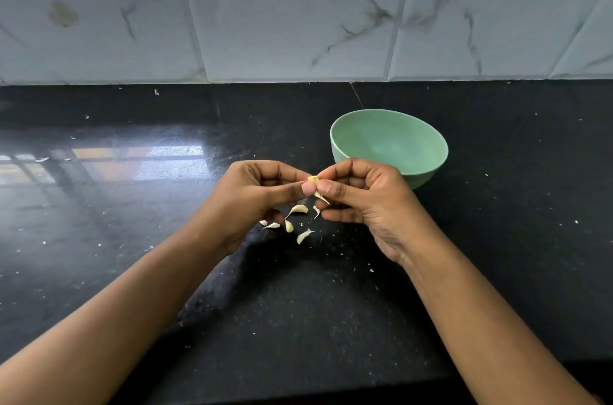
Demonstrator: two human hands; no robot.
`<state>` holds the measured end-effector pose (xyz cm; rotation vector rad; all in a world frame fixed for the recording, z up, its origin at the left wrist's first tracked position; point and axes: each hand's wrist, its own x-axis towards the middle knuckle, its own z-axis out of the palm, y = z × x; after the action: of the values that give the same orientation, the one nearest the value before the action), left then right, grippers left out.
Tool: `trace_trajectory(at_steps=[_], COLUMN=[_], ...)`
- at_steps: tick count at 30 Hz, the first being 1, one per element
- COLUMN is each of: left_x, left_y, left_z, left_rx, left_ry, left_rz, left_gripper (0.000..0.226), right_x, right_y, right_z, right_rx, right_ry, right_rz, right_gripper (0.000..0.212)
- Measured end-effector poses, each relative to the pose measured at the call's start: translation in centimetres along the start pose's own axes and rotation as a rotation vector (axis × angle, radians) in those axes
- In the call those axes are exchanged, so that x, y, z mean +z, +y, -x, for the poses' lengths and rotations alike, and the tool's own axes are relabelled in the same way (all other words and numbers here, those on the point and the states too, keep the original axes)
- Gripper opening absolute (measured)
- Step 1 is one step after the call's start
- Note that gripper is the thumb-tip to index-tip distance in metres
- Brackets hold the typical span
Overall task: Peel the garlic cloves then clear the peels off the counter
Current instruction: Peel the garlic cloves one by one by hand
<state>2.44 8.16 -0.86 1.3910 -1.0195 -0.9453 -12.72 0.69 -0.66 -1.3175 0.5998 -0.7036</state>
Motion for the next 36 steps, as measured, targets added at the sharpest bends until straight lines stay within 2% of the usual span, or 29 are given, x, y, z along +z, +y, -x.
trace_trajectory(at_steps=[6,15,23,27,33,36], left_x=[-0.1,0.0,-0.2,-0.2,-1.4,-1.6], left_y=[-0.1,-0.3,0.3,0.6,1.2,0.8], left_z=[-0.1,0.0,0.2,0.3,0.0,0.2], left_rx=[-0.008,0.044,-0.068,-0.094,0.034,0.211], left_ry=[-0.040,-0.108,-0.154,-0.159,0.040,0.037], left_rz=[-0.012,-0.082,-0.016,-0.030,-0.080,-0.396], left_gripper=[0.018,0.019,0.021,0.011,0.010,0.008], right_x=[0.1,0.1,0.0,-0.1,-0.6,-0.6], right_y=[0.1,0.1,0.1,0.1,0.0,0.4], right_z=[0.0,0.0,-0.2,-0.2,-0.3,-0.1], right_rx=[0.011,-0.008,0.035,0.049,0.056,0.033], right_ry=[-0.048,0.002,0.000,-0.031,-0.015,-0.021], right_rz=[0.030,0.009,-0.024,-0.011,0.070,0.293], right_gripper=[0.009,0.006,0.010,0.012,0.013,0.010])
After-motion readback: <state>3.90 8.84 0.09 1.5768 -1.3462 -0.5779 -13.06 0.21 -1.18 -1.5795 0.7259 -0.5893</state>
